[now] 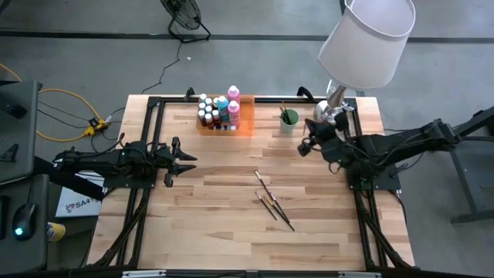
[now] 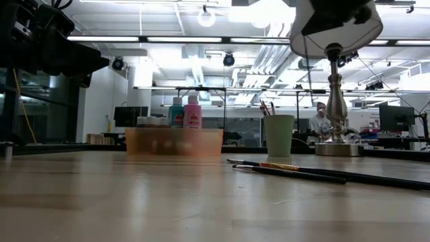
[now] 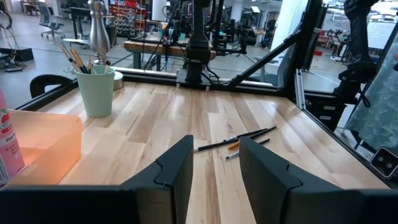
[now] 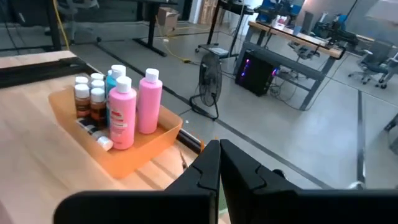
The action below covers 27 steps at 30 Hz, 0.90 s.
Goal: Pick & Place Paint Supplies
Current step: Put the gold paint brush into the green cup
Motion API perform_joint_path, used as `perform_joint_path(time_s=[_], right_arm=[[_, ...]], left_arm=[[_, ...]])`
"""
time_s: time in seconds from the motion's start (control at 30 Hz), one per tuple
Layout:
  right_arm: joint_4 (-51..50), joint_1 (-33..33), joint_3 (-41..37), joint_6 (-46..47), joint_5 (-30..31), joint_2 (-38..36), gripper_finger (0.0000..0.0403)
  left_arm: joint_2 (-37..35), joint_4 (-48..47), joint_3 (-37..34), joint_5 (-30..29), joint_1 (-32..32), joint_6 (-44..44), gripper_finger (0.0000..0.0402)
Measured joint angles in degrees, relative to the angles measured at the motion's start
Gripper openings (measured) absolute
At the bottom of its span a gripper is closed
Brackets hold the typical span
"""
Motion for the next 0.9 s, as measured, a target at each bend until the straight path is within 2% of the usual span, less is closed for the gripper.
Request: perform_joint_path(time_s=[0.2,0.37,0.73,0.9], right_arm=[[5.0,-5.3,0.0,-3.4,-0.7,2.2,0.0003],[8.2,-9.6,0.0,-4.8,-5.8,4.0,0.0003],[21.9,-15.9,0.0,-16.1,-13.3,9.1,0.0003],[22.4,-19.8,0.0,-16.9,-15.0,9.1,0.0003]], left_arm=[[0.0,0.0,0.0,0.0,0.0,0.0,0.0126],[0.0,0.0,0.0,0.0,0.0,0.0,0.0126],[0.0,0.0,0.0,0.0,0.0,0.0,0.0126],[0.0,0.0,0.0,0.0,0.0,0.0,0.0126]])
